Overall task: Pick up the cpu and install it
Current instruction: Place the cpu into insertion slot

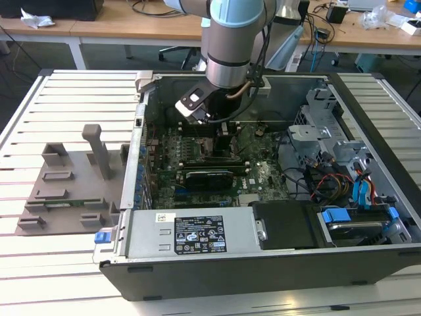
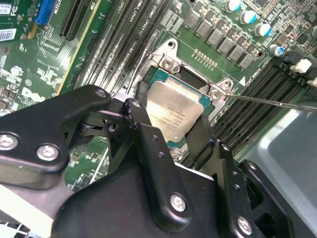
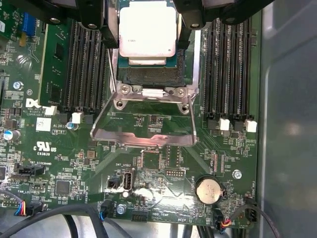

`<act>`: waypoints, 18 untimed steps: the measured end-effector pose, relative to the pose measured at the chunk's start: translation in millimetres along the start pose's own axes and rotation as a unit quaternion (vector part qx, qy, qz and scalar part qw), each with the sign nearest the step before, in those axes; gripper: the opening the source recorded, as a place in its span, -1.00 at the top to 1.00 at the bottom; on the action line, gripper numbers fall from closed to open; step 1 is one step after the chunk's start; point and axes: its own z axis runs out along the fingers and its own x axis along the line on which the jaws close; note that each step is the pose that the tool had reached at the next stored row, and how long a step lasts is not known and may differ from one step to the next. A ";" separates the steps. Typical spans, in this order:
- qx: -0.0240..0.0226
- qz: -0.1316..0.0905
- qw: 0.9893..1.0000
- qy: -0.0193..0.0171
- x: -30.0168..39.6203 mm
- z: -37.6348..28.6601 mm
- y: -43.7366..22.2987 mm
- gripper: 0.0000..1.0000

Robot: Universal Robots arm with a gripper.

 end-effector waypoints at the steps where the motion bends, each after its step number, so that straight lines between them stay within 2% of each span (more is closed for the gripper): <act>1: 0.000 0.000 1.000 0.000 0.2 0.2 0.1 -0.09; 16: 0.000 0.000 1.000 0.000 0.5 8.0 2.6 -0.09; 18: 0.001 0.006 1.000 0.000 2.7 10.4 4.9 -0.09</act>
